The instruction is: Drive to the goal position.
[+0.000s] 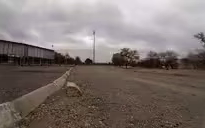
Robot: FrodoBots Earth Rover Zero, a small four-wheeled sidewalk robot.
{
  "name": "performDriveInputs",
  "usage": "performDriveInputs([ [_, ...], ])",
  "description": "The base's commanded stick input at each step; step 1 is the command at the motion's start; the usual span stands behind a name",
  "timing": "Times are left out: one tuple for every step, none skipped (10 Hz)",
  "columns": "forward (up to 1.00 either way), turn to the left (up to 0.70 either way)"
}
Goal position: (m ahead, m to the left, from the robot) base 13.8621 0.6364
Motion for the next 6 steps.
performDriveInputs([
  [0.06, -0.28],
  [0.09, -0.19],
  [0.09, -0.19],
  [0.09, -0.19],
  [0.09, -0.19],
  [0.08, -0.18],
])
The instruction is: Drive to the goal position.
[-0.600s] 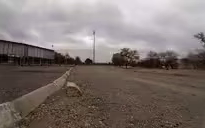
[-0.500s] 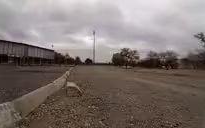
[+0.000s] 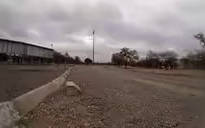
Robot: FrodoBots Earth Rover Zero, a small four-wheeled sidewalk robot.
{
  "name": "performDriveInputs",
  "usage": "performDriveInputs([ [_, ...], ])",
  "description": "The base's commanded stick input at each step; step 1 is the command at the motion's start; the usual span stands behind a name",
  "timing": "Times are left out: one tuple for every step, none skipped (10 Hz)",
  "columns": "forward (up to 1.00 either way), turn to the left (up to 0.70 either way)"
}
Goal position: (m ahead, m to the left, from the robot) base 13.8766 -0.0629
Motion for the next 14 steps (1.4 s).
performDriveInputs([
  [0.09, -0.19],
  [0.1, -0.21],
  [0.12, -0.26],
  [0.15, -0.31],
  [0.17, -0.35],
  [0.18, -0.37],
  [0.18, -0.37],
  [0.2, -0.41],
  [0.46, -0.5],
  [0.5, -0.51],
  [0.5, -0.51],
  [0.5, -0.51],
  [0.5, -0.51],
  [0.5, -0.51],
])
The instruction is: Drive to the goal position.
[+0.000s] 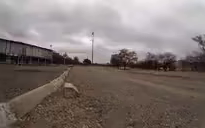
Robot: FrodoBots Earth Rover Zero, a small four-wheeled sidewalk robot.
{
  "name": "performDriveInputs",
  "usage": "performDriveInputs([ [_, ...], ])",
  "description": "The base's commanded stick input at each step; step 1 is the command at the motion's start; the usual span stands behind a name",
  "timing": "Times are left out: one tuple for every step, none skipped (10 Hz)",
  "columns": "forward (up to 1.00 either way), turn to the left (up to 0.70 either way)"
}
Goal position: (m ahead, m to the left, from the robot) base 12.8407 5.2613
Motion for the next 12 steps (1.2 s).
performDriveInputs([
  [0.5, -0.51],
  [0.5, -0.51],
  [0.5, -0.51],
  [0.5, -0.51],
  [0.5, -0.51],
  [0.5, -0.51],
  [0.5, -0.51],
  [0.5, -0.51],
  [0.5, -0.24],
  [0.5, -0.01],
  [0.5, -0.01],
  [0.5, -0.01],
])
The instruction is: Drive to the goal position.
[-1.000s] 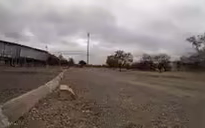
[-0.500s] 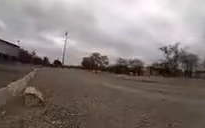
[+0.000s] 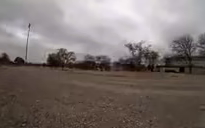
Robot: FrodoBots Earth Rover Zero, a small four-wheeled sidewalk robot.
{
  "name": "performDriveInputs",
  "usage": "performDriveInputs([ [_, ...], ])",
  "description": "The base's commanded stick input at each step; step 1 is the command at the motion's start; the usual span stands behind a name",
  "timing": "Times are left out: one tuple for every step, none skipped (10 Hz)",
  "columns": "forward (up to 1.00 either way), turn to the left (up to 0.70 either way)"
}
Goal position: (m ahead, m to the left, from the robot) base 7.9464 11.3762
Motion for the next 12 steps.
performDriveInputs([
  [0.5, -0.01],
  [0.5, -0.01],
  [0.5, -0.01],
  [0.5, -0.01],
  [0.5, -0.01],
  [0.5, 0.06],
  [0.5, 0.25],
  [0.5, 0.49],
  [0.5, 0.49],
  [0.5, 0.49],
  [0.5, 0.49],
  [0.5, 0.11],
])
